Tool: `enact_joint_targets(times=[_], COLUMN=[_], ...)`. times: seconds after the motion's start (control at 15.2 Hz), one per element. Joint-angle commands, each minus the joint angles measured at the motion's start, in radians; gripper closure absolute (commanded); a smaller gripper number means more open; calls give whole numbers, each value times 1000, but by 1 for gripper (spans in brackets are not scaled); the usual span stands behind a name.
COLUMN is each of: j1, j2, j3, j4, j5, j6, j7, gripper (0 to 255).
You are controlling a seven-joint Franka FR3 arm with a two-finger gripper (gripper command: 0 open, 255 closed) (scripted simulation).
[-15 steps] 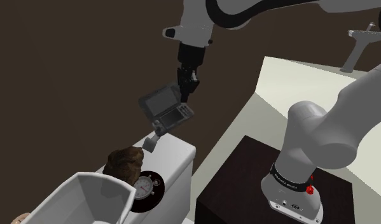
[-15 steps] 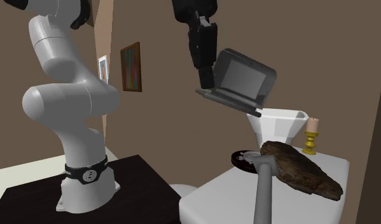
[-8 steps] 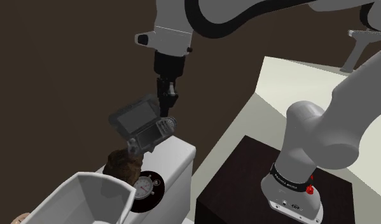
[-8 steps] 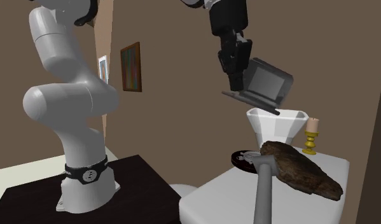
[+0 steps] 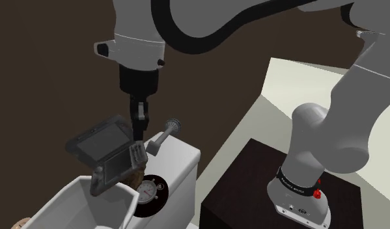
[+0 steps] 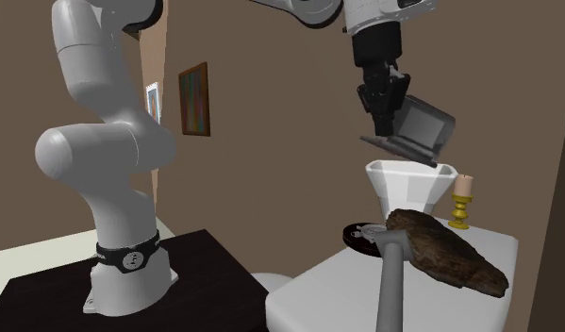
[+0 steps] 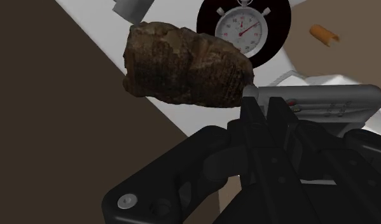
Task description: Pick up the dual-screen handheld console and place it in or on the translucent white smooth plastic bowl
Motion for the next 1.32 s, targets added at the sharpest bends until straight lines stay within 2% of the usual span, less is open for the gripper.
enact_joint_targets(times=[0.0, 0.4, 1.06, 1.25], j1=[13, 56, 59, 59], j2=[56, 233, 256, 258], j3=[33, 106, 108, 108], j4=[59, 243, 134, 126], j5=[-14, -83, -87, -87], j6=[2, 1, 132, 142], j7=[53, 196, 194, 194], gripper=[255, 255, 255, 255])
